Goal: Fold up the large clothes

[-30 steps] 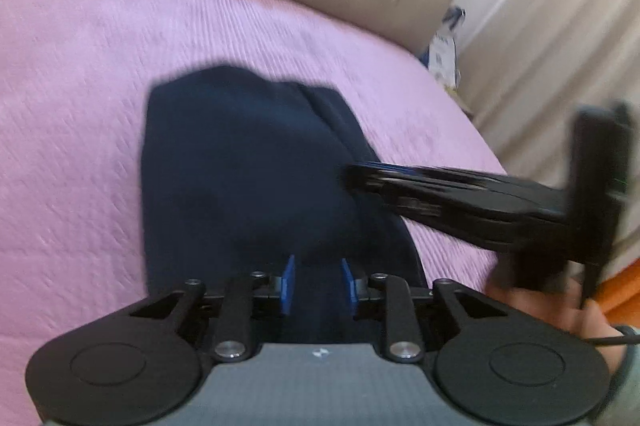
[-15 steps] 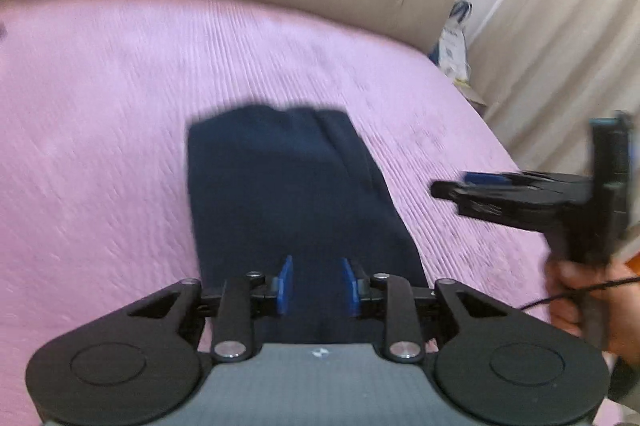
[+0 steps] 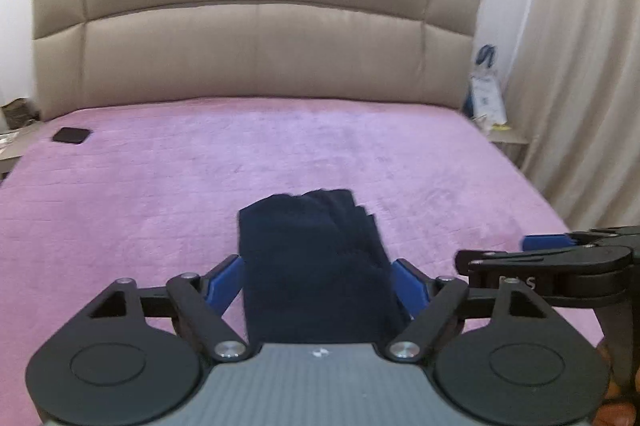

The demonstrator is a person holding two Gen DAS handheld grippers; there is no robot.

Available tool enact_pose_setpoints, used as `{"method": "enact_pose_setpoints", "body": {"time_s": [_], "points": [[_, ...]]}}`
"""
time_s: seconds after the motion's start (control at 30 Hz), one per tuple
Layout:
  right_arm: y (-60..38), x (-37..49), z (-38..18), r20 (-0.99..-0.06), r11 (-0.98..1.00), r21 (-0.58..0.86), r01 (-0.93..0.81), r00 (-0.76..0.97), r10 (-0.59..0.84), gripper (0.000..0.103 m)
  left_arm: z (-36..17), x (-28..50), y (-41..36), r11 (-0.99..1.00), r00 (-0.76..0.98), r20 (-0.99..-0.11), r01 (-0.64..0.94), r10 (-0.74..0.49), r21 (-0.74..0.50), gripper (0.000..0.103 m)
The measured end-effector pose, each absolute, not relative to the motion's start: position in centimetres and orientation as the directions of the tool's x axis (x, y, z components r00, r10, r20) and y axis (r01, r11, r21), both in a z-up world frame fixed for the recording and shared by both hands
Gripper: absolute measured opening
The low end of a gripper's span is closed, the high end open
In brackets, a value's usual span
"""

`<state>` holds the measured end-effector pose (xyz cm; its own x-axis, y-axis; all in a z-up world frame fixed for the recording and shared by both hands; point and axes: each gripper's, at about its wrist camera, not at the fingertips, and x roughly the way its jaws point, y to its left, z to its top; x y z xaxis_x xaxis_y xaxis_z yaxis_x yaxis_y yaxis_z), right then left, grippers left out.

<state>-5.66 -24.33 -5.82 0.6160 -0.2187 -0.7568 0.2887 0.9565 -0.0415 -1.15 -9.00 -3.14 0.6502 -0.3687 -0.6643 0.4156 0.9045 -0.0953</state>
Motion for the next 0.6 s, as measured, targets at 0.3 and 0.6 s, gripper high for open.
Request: {"method": "enact_pose_setpoints", "body": {"time_s": [0.3, 0.6], "points": [[-24.4, -6.7, -8.4, -0.82, 0.967, -0.026, 0.252, 0.548, -0.164, 0.083, -5.0, -2.4, -8.9, 0.941, 0.612, -0.745, 0.331, -0.266, -0.065, 0.082], [-24.6, -7.9, -7.2, -0.812, 0.967, 0.031, 0.255, 0.57, -0.124, 0.083, -4.5, -3.4, -9.2, 0.941, 0.626, -0.734, 0.335, -0.264, -0.052, 0.082]]}}
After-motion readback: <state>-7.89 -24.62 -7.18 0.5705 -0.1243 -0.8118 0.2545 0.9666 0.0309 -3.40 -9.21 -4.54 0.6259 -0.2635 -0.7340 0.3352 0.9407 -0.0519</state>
